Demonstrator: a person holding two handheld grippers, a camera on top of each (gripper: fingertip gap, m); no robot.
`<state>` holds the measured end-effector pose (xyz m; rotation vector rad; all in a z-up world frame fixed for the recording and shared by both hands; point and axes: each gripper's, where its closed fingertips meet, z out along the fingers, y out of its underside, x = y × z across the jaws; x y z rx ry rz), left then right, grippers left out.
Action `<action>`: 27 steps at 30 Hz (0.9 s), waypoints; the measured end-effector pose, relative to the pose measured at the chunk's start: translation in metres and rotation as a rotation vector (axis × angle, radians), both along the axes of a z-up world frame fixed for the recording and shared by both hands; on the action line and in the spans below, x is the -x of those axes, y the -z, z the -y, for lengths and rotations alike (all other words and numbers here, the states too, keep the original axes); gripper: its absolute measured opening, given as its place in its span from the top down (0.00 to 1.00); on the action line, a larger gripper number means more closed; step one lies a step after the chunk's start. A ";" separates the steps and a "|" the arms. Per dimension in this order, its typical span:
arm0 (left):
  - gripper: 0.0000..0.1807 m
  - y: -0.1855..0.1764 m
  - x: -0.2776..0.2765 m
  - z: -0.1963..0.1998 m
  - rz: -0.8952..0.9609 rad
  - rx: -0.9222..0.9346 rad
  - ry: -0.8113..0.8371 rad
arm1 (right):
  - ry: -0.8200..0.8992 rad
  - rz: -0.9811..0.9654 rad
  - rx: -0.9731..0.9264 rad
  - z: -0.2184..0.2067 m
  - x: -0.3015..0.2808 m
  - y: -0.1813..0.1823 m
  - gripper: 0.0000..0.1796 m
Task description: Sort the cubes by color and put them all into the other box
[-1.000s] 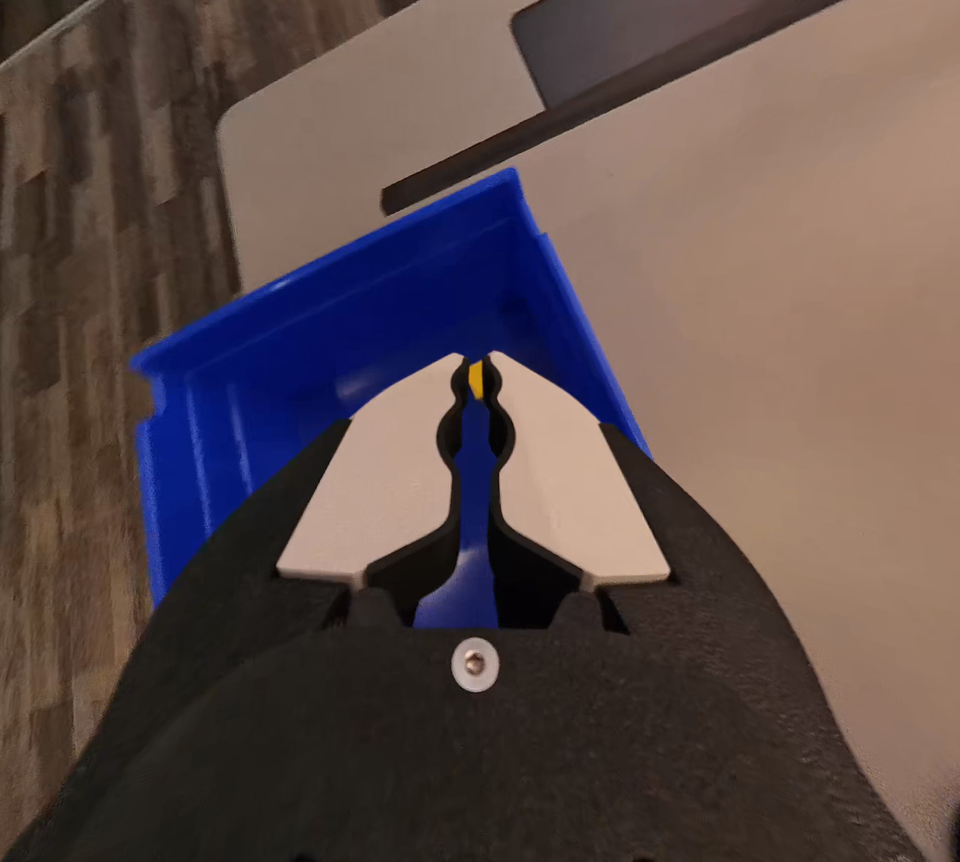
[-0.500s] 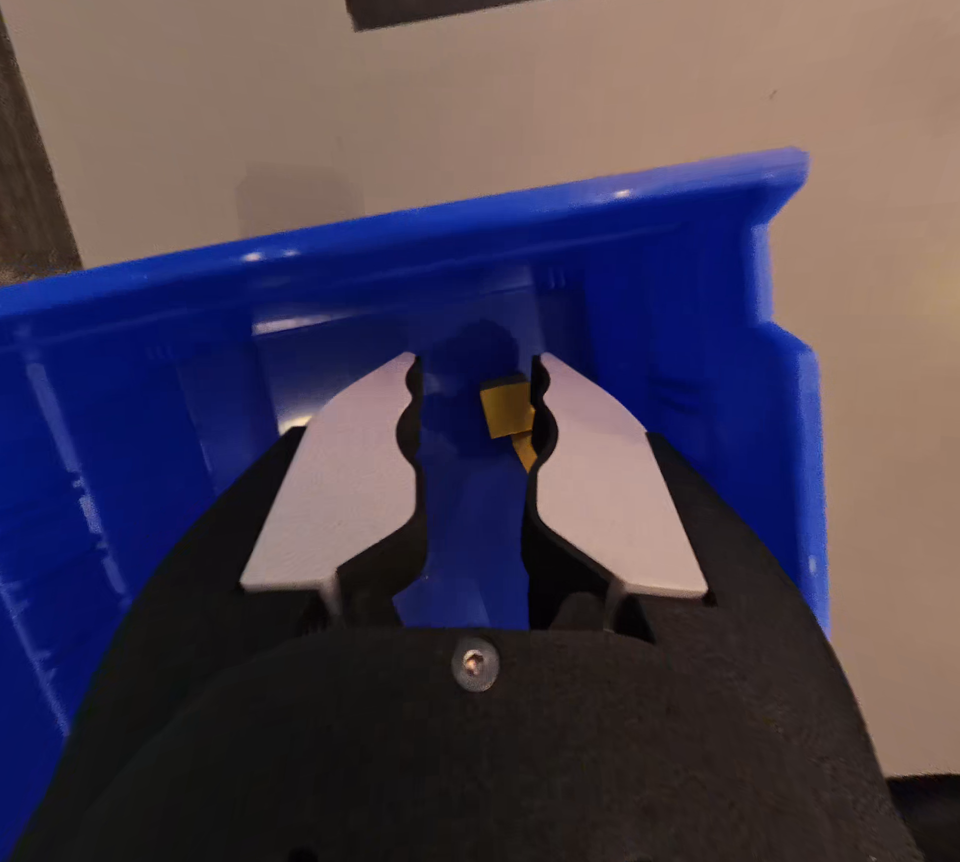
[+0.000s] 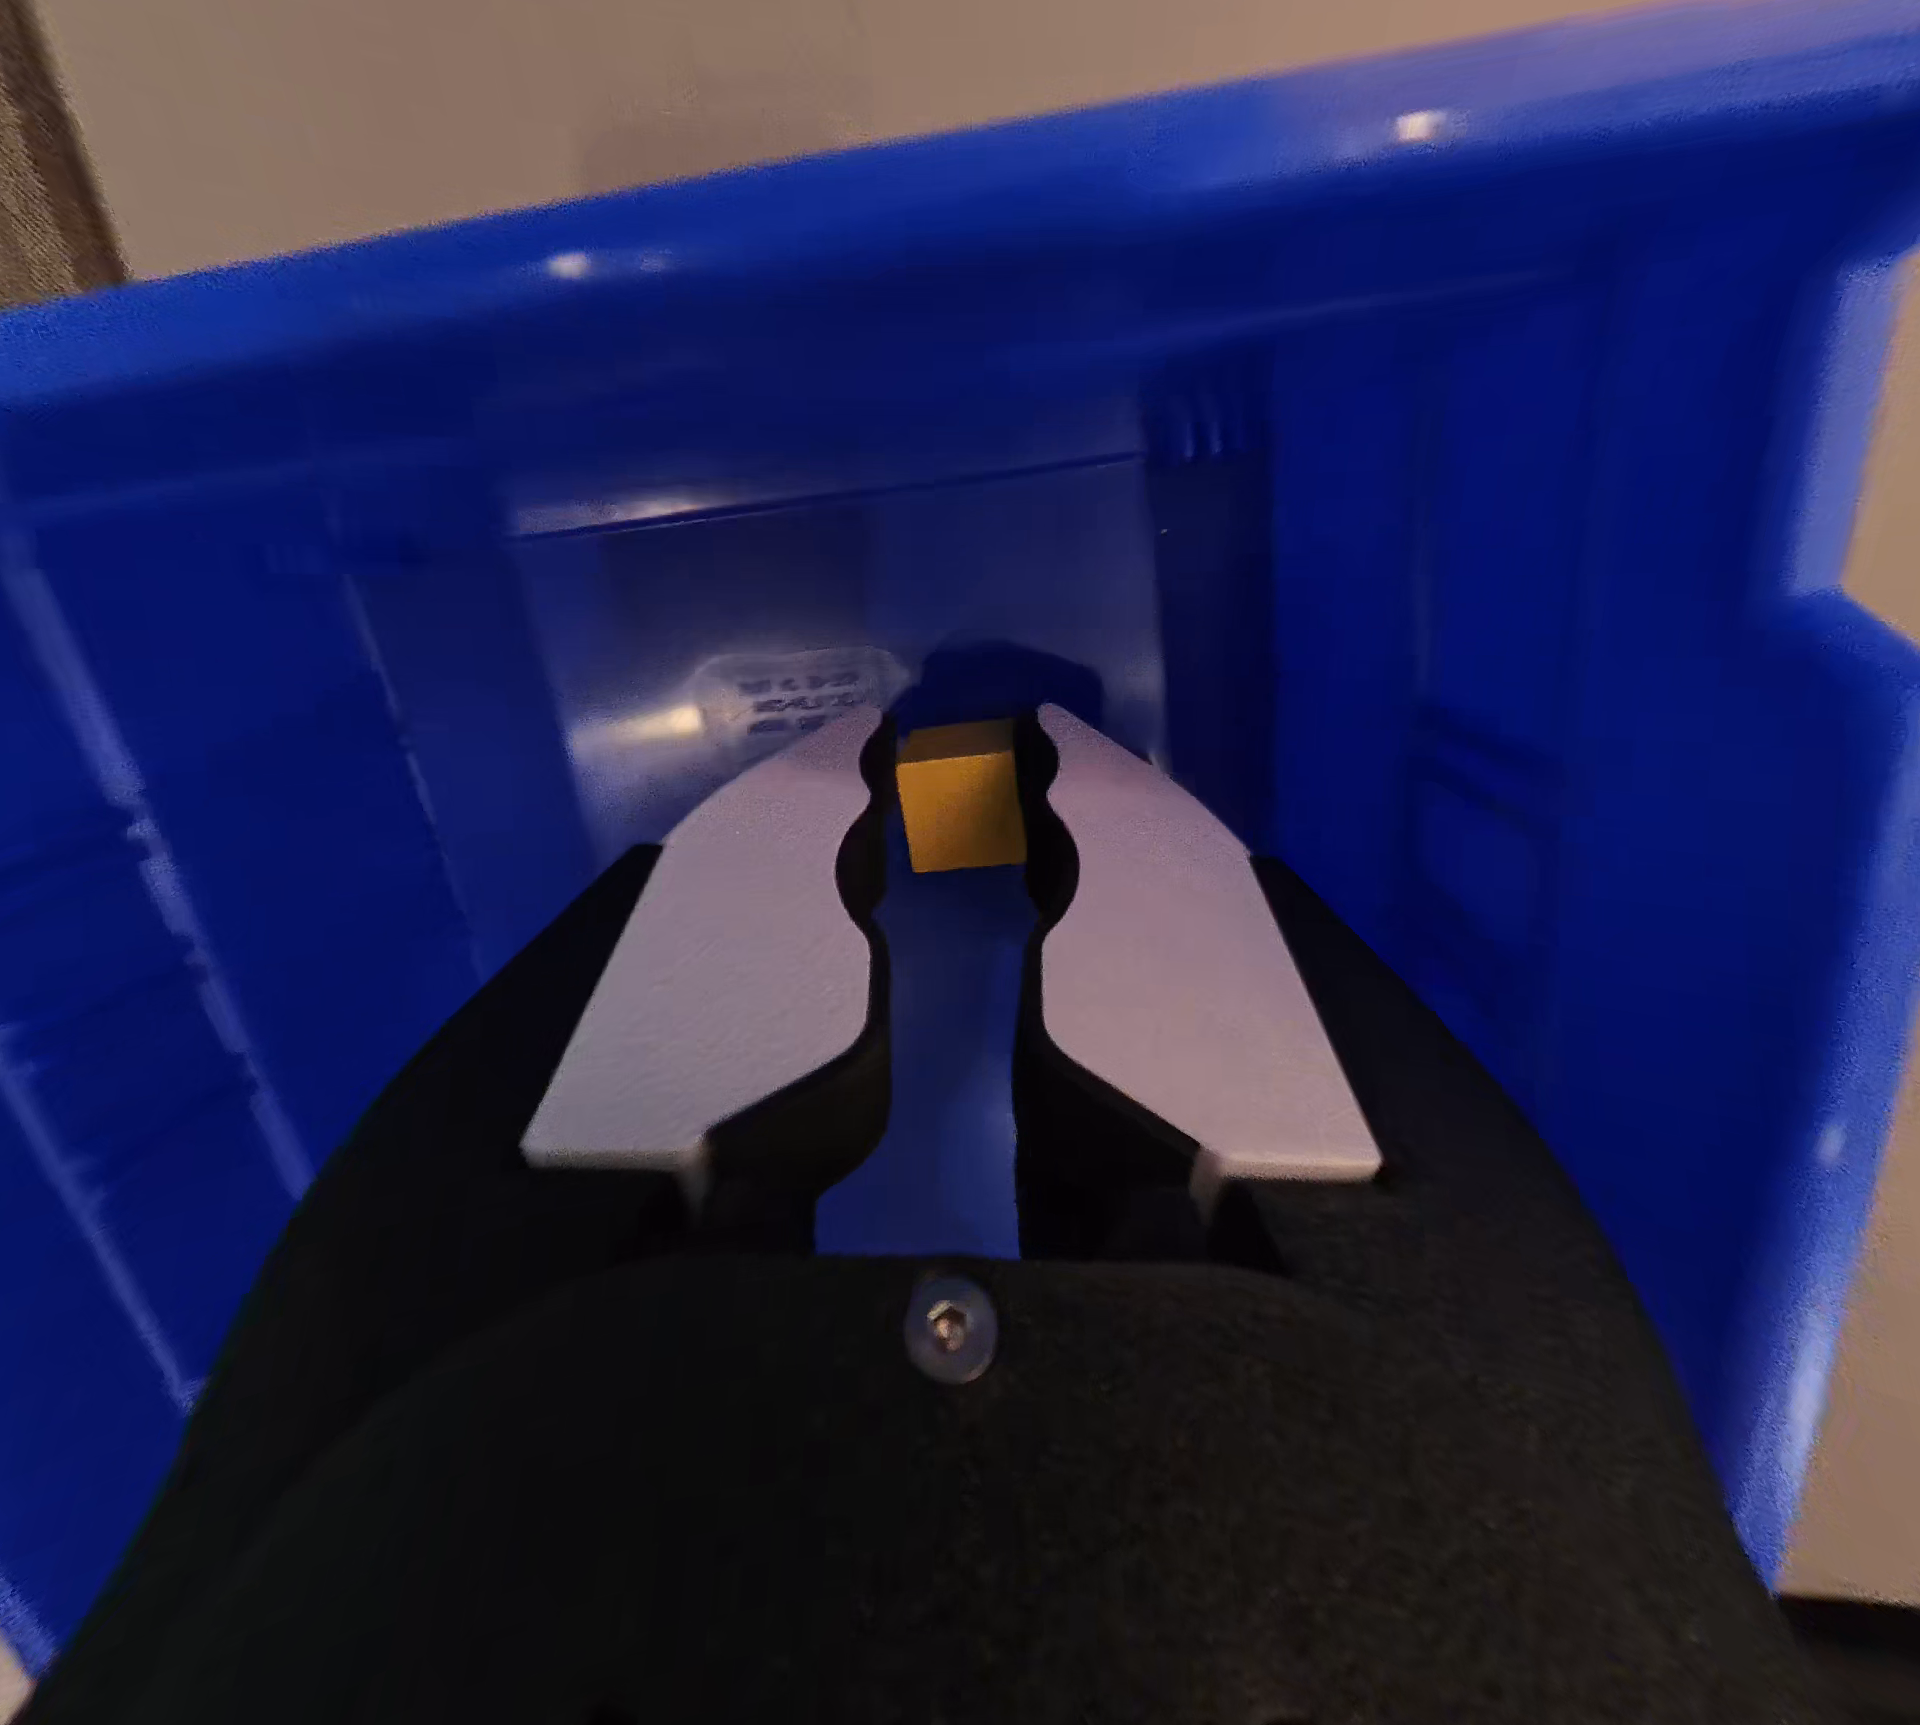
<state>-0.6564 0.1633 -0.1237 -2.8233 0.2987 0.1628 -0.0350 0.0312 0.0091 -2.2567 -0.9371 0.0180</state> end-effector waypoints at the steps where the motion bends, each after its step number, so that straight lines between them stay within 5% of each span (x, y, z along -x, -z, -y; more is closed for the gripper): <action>1: 0.88 -0.010 0.000 -0.001 0.020 -0.042 -0.004 | -0.001 -0.009 -0.017 0.001 0.000 -0.005 0.73; 7: 0.88 -0.135 -0.061 0.007 0.396 -0.454 0.074 | -0.058 -0.050 -0.125 0.003 0.017 -0.029 0.74; 11: 0.88 -0.236 -0.173 0.075 0.901 -0.621 0.344 | -0.243 -0.088 -0.269 0.003 0.083 -0.052 0.72; 14: 0.88 -0.279 -0.243 0.138 1.197 -0.624 0.544 | -0.554 -0.181 -0.391 0.034 0.165 -0.069 0.65; 18: 0.88 -0.297 -0.312 0.198 1.426 -0.531 0.724 | -0.786 -0.325 -0.535 0.080 0.228 -0.094 0.68; 27: 0.88 -0.290 -0.396 0.217 1.540 -0.387 0.843 | -0.689 -0.349 -0.861 0.089 0.209 -0.146 0.73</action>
